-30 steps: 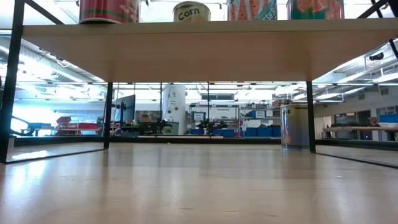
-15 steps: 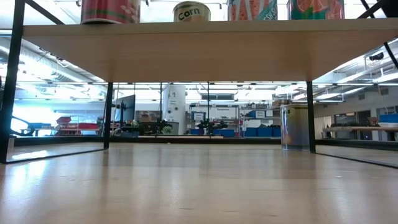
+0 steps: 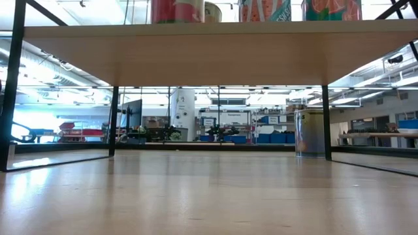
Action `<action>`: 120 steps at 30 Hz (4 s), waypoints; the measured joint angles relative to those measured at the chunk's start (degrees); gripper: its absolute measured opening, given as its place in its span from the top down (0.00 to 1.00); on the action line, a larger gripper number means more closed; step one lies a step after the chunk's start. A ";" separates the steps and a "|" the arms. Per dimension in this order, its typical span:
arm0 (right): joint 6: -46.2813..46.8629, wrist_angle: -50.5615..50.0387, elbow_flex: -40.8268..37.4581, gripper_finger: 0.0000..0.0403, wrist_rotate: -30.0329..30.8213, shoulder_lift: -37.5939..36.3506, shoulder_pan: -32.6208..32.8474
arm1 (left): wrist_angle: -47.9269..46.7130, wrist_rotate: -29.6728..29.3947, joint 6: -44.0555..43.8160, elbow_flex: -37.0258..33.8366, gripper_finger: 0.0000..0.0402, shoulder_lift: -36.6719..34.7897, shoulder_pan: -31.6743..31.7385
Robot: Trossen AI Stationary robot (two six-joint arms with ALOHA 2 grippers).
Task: Pick and place cans onto a shelf
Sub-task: Put the large canned corn on the shelf, then put the bottom large canned peaches on the shelf
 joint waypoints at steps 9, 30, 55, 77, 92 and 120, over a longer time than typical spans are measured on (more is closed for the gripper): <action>0.66 -3.43 -0.21 0.98 0.45 -1.44 0.10 | -0.12 0.02 0.00 0.00 0.69 0.06 0.00; 0.64 0.40 -0.31 0.98 0.56 -2.98 -0.13 | -1.34 6.09 2.32 -2.23 0.69 0.04 0.00; 0.48 1.73 -0.20 0.89 17.68 -16.83 5.73 | 14.71 23.91 -40.54 -49.52 0.44 -4.08 -32.93; 0.39 1.32 -0.17 0.61 19.74 -16.79 5.67 | 17.99 26.07 -36.25 -57.48 0.26 9.91 -44.21; 0.73 1.19 -0.17 0.53 19.77 -16.76 5.67 | 10.83 18.34 -43.92 -56.05 0.37 11.54 -46.90; 1.89 1.22 -0.17 0.53 20.71 -16.74 5.75 | 6.99 5.38 -36.37 -50.77 0.11 21.06 -52.21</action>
